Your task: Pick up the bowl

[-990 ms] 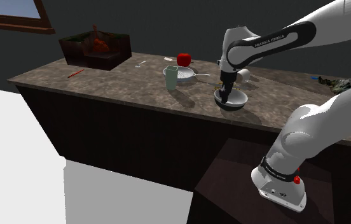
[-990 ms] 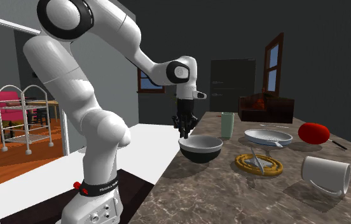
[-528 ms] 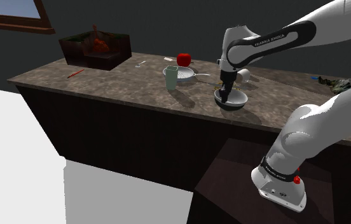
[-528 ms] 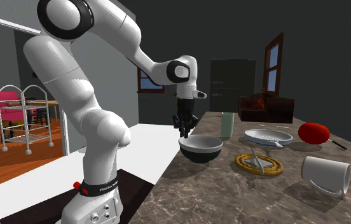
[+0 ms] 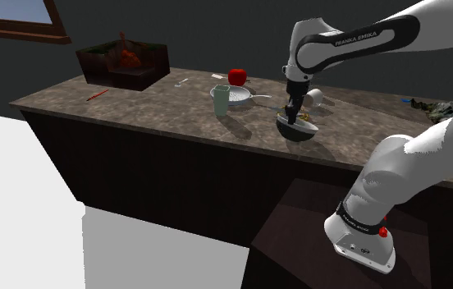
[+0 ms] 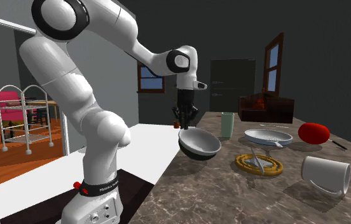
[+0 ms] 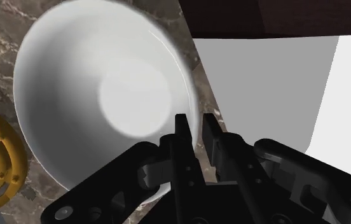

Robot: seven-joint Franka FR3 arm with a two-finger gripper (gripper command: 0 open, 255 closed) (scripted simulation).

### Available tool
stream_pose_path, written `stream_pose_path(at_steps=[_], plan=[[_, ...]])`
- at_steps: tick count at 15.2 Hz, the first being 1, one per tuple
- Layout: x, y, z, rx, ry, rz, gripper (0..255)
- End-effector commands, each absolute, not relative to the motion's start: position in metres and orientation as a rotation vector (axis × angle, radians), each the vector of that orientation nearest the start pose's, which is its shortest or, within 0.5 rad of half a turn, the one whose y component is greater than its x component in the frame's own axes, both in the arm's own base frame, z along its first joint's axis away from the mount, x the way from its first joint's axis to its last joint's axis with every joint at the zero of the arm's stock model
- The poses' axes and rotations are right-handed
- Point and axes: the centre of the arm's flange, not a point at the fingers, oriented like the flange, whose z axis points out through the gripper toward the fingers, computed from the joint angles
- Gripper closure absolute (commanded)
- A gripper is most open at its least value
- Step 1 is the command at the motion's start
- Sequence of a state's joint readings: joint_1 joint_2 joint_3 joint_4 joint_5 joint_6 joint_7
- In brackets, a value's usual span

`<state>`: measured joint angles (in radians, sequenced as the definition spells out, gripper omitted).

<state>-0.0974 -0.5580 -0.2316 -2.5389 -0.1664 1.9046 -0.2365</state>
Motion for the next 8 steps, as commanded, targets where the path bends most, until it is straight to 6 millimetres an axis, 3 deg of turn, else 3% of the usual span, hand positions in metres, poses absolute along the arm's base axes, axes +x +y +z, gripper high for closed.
stream_pose_path(at_steps=[1, 6, 8], plan=[[0.346, -0.132, 0.459, -3.148, -0.013, 0.142, 255], [0.346, -0.132, 0.485, -3.148, -0.013, 0.142, 255], [0.346, -0.132, 0.486, -3.148, -0.013, 0.142, 255]])
